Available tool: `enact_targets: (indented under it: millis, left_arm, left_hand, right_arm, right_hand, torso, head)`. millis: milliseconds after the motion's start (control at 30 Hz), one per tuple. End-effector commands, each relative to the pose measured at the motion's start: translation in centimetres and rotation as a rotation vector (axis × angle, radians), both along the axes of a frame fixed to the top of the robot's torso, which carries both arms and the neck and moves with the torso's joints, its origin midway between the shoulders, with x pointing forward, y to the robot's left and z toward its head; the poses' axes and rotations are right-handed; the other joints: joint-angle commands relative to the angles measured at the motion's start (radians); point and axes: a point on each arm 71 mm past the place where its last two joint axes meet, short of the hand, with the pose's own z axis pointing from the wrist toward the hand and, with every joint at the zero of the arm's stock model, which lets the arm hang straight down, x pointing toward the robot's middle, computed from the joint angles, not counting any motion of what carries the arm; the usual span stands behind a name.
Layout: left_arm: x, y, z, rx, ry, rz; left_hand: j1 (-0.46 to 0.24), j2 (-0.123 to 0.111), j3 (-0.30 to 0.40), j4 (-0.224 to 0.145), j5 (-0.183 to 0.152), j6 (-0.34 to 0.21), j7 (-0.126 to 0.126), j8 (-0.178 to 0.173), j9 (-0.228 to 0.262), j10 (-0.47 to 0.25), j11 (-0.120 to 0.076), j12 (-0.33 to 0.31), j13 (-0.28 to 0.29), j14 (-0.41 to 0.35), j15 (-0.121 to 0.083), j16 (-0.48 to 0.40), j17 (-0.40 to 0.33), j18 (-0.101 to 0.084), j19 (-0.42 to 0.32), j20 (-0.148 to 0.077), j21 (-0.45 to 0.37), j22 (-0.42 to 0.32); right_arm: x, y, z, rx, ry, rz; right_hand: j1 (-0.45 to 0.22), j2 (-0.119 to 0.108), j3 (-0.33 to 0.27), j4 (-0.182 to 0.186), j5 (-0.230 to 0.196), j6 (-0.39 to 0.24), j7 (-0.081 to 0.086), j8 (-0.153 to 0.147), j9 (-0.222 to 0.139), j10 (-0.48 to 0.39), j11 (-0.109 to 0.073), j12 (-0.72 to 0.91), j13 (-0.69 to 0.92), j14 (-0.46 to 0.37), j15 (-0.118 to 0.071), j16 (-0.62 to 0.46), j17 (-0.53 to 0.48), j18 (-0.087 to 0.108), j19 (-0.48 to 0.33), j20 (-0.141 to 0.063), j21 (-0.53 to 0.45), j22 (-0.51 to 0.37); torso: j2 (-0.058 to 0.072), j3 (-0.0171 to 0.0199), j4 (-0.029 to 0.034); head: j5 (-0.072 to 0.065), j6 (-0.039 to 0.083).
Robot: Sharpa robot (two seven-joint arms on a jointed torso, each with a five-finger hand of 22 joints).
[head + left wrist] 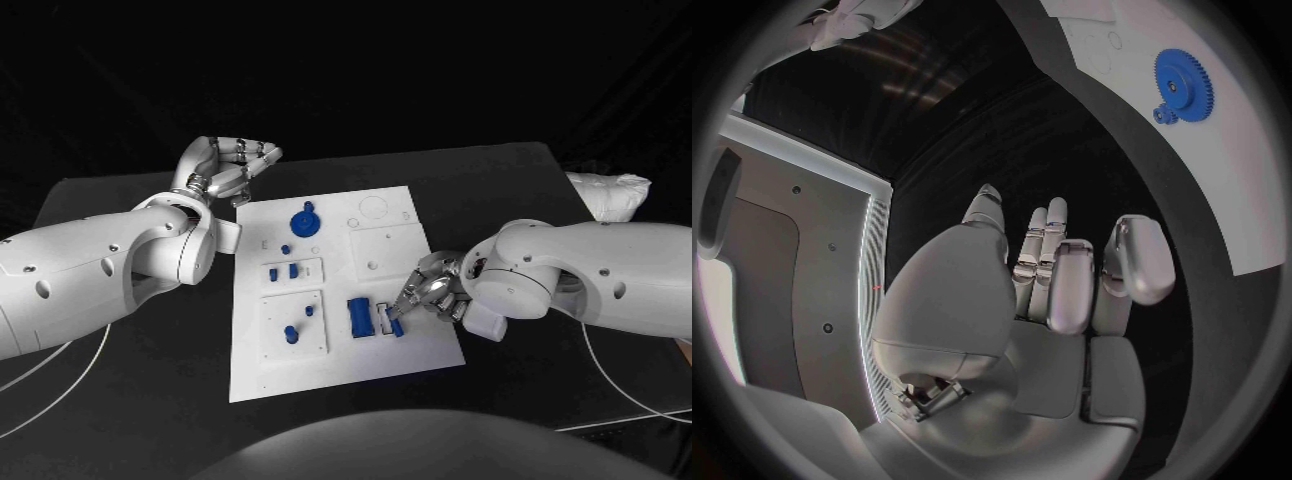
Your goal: Assemble the parts on the task board
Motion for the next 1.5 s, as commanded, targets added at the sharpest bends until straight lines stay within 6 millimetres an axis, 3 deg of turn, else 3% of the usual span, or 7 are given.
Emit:
enact_targets:
  millis: [33, 367, 900, 1500]
  left_arm:
    - [-0.05, -0.27, 0.04, -0.003, -0.002, -0.021]
    - [-0.07, -0.26, 0.03, -0.003, 0.000, -0.022]
    - [-0.05, -0.37, 0.02, -0.003, 0.003, -0.025]
    - [-0.03, -0.46, 0.00, -0.003, 0.005, -0.029]
  left_hand:
    - [-0.002, 0.011, -0.007, 0.001, 0.006, -0.004, 0.000, -0.004, -0.001, -0.003, 0.003, -0.005, -0.001, -0.006, 0.001, -0.005, -0.002, 0.011, -0.001, -0.003, -0.004, 0.144]
    - [-0.001, 0.013, -0.008, 0.001, 0.007, -0.005, 0.000, -0.004, -0.001, -0.003, 0.003, -0.005, -0.001, -0.006, 0.001, -0.005, -0.003, 0.011, -0.001, -0.003, -0.005, 0.144]
    - [-0.001, 0.013, -0.008, 0.001, 0.007, -0.005, 0.000, -0.004, -0.001, -0.003, 0.003, -0.005, -0.001, -0.006, 0.001, -0.005, -0.003, 0.011, -0.001, -0.003, -0.005, 0.144]
    - [0.000, 0.014, -0.009, 0.001, 0.007, -0.005, 0.001, -0.004, -0.001, -0.003, 0.003, -0.005, -0.001, -0.006, 0.001, -0.006, -0.003, 0.011, -0.001, -0.003, -0.005, 0.144]
  right_arm:
    - [-0.17, 0.43, -0.05, 0.006, 0.009, 0.025]
    - [-0.09, 0.75, -0.02, 0.009, 0.001, 0.022]
    - [-0.06, 1.00, -0.02, 0.005, -0.001, 0.023]
    - [0.00, 1.08, -0.01, 0.003, -0.007, 0.021]
  right_hand:
    - [-0.011, 0.002, -0.001, 0.006, -0.004, -0.004, 0.000, -0.006, -0.002, 0.105, 0.006, 0.003, 0.263, 0.104, 0.002, 0.004, 0.264, -0.014, 0.106, -0.005, 0.004, 0.263]
    - [-0.021, -0.001, -0.014, 0.019, -0.030, -0.012, 0.005, -0.004, -0.016, 0.105, 0.012, 0.003, 0.263, 0.104, 0.008, 0.004, 0.264, -0.014, 0.106, -0.002, 0.004, 0.263]
    - [-0.046, -0.025, -0.050, 0.045, -0.072, -0.033, 0.021, -0.003, -0.044, 0.105, 0.025, 0.003, 0.263, 0.104, 0.017, 0.004, 0.264, -0.014, 0.106, 0.008, 0.004, 0.263]
    - [-0.060, -0.037, -0.087, 0.072, -0.125, -0.035, 0.026, -0.001, -0.062, 0.105, 0.029, 0.003, 0.263, 0.104, 0.022, 0.004, 0.264, -0.014, 0.106, 0.014, 0.004, 0.263]
  torso:
    - [0.000, 0.0000, 0.0000]
    - [0.001, -0.0003, -0.0001]
    - [0.000, 0.0000, -0.0002]
    - [0.001, -0.0002, 0.0003]
  head:
    - [0.000, 0.000]
    - [0.002, 0.000]
    - [0.004, 0.000]
    - [0.006, 0.000]
